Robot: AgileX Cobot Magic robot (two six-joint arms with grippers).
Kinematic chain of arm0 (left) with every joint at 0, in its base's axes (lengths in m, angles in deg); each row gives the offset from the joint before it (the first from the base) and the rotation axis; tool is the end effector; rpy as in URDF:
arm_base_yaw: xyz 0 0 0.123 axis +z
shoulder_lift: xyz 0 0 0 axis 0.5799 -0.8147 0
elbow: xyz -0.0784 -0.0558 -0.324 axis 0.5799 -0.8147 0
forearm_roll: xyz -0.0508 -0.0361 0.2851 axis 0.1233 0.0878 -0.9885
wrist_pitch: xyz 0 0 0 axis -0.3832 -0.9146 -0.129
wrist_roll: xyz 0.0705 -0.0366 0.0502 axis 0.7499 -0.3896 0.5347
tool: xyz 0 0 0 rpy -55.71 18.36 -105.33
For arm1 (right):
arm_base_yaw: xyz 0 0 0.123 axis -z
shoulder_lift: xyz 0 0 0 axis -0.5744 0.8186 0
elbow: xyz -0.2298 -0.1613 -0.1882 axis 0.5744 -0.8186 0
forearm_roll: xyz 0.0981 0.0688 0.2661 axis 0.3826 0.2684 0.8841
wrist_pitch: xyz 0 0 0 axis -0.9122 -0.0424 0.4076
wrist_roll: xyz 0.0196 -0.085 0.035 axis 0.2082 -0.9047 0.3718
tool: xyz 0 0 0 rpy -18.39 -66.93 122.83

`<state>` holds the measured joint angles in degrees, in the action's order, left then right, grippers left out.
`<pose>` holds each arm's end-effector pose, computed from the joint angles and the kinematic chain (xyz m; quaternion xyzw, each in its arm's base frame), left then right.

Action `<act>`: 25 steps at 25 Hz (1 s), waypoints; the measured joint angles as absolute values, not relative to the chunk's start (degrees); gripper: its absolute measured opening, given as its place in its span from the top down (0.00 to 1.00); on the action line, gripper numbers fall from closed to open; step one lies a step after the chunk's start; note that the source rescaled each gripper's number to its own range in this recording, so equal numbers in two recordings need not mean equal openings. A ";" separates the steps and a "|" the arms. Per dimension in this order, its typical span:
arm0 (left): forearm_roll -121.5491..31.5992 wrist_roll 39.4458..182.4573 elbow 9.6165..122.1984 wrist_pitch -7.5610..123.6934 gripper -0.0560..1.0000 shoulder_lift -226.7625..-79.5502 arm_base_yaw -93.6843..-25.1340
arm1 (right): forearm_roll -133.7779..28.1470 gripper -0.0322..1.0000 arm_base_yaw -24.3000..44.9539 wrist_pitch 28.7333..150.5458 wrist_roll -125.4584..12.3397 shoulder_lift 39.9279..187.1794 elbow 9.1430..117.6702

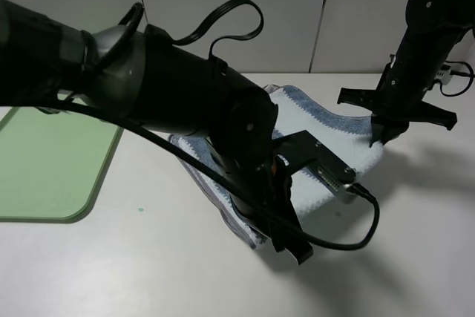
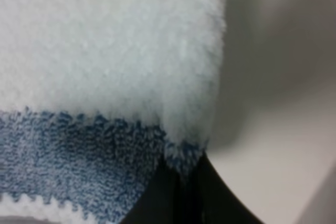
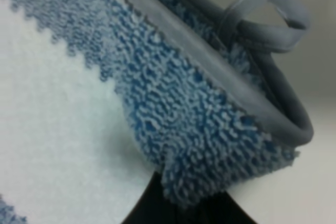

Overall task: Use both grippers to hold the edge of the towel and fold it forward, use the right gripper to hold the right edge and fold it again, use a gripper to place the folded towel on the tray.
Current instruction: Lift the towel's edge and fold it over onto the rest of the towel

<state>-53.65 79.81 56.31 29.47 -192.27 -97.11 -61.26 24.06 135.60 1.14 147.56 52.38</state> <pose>0.2044 -0.3879 0.1695 0.4992 0.8480 -0.1111 0.1392 0.3861 0.0742 0.1951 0.2039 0.9789 0.0025 0.0162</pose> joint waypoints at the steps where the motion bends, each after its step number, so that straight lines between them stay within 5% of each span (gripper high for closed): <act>1: -53.65 79.80 56.55 29.19 0.93 -192.19 -97.83 | -61.68 0.97 24.06 136.46 1.14 147.18 52.38; 25: -55.64 78.76 61.41 23.02 0.93 -186.59 -100.03 | -65.59 0.97 24.06 149.30 1.14 138.53 57.44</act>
